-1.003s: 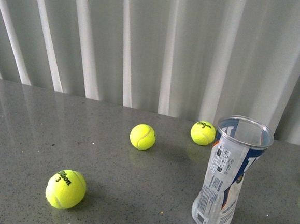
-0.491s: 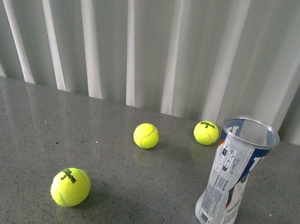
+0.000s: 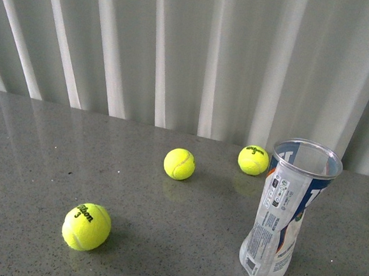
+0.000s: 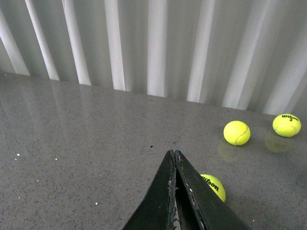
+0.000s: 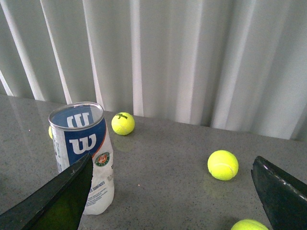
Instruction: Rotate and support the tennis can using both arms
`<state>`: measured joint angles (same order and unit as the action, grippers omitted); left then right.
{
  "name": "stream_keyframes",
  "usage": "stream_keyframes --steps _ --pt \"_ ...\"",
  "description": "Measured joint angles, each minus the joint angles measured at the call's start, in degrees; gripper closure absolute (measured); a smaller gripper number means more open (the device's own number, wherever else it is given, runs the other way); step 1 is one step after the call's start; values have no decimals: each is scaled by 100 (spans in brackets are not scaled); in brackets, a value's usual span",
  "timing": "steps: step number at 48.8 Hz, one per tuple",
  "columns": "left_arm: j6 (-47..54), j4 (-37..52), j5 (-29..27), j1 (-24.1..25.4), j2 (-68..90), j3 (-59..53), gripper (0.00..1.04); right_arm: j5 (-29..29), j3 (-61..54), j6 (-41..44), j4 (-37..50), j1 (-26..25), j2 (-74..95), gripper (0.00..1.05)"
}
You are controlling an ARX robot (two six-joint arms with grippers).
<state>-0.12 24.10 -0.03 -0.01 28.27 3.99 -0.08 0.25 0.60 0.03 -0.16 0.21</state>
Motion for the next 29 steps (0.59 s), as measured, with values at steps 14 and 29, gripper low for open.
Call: stream_keyframes --steps 14,29 --pt "0 -450 2 0 -636 -184 101 0 0 0 0 0 0 7" --pt "0 -824 0 0 -1266 -260 101 0 0 0 0 0 0 7"
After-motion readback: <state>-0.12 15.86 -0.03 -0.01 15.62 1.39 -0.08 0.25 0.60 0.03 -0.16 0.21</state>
